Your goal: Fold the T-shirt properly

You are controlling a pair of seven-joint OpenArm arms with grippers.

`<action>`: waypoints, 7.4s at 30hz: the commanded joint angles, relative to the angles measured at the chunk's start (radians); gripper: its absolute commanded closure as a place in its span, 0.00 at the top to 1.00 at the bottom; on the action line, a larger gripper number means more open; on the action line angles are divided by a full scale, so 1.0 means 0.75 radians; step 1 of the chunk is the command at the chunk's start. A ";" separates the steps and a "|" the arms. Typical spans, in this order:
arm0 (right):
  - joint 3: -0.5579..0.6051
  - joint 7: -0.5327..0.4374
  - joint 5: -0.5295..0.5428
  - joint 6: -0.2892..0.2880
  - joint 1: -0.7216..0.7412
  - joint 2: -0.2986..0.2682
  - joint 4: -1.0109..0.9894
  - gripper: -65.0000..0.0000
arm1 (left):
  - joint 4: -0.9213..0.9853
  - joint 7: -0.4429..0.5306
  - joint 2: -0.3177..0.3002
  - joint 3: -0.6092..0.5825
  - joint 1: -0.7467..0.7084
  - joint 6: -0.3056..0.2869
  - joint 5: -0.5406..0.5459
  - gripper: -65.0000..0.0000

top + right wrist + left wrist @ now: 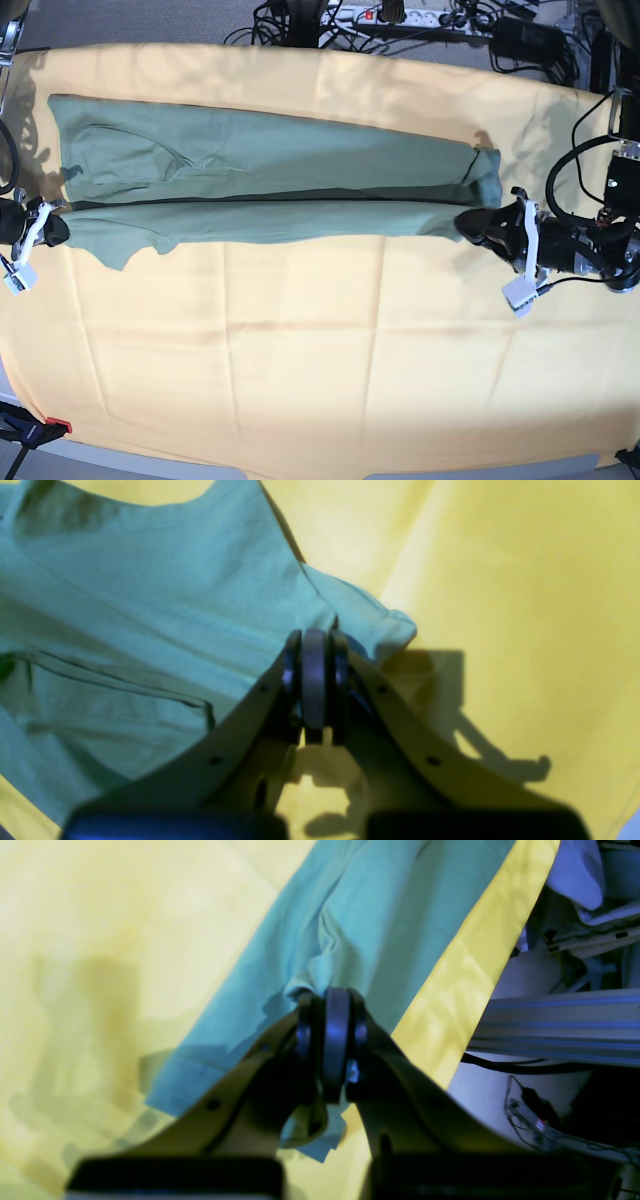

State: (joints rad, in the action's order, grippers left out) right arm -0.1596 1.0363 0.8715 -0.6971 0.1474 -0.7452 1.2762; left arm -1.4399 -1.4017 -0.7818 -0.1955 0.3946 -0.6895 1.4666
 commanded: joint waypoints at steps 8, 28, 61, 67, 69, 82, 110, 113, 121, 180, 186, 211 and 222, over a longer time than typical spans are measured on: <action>-0.013 -0.042 0.072 -0.001 0.062 -0.038 0.018 0.56 | -0.014 0.007 -0.025 0.017 -0.028 -0.011 0.013 0.51; -0.013 -0.417 -0.463 0.052 0.081 0.270 -0.064 0.56 | -0.015 0.262 -0.022 0.017 -0.028 0.013 -0.355 0.54; -0.014 -0.158 0.112 -0.001 0.120 0.209 0.006 0.00 | -0.015 0.274 -0.021 0.017 -0.028 0.012 -0.335 0.54; -0.014 -0.094 0.196 -0.001 0.008 0.155 0.192 0.00 | -0.015 0.274 -0.022 0.017 -0.027 0.012 -0.336 0.54; -0.014 -0.093 0.200 -0.001 -0.045 0.133 0.273 0.00 | -0.015 0.274 -0.022 0.017 -0.027 0.012 -0.337 0.54; -0.014 0.035 0.195 -0.001 -0.257 0.035 0.423 0.00 | -0.015 0.284 -0.022 0.017 -0.027 0.012 -0.340 0.54; -0.208 0.171 0.550 -0.001 -0.271 -0.115 0.443 0.37 | -0.015 0.277 -0.025 0.536 -0.011 0.157 -0.448 0.54; -0.297 0.182 0.655 -0.001 -0.272 -0.033 0.443 0.03 | -0.014 0.287 -0.024 0.665 -0.060 0.184 -0.459 0.54; -0.336 0.034 0.300 -0.001 -0.372 0.279 0.441 0.00 | -0.015 0.292 0.066 0.986 -0.349 0.183 -0.434 0.54; -0.335 -0.224 -0.117 -0.001 -0.488 0.410 0.441 0.00 | -0.026 0.079 0.478 0.873 -0.541 0.071 0.023 0.00; -0.335 -0.224 -0.117 -0.001 -0.488 0.409 0.441 0.00 | -0.027 0.077 0.585 0.872 -0.526 0.071 0.023 0.00; -0.335 -0.204 -0.116 -0.001 -0.488 0.409 0.441 0.00 | -0.045 0.054 0.578 0.891 -0.486 0.023 -0.114 0.00; -0.334 -0.180 -0.116 -0.001 -0.488 0.409 0.441 0.00 | -0.045 0.193 0.343 0.890 -0.493 0.194 -0.419 0.00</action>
State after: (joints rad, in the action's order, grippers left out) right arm -0.4026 0.9016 0.7887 -0.7048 -0.2241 -0.4179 1.5925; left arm -1.4536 -1.2781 -0.5018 0.4637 0.0086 -0.5396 1.1435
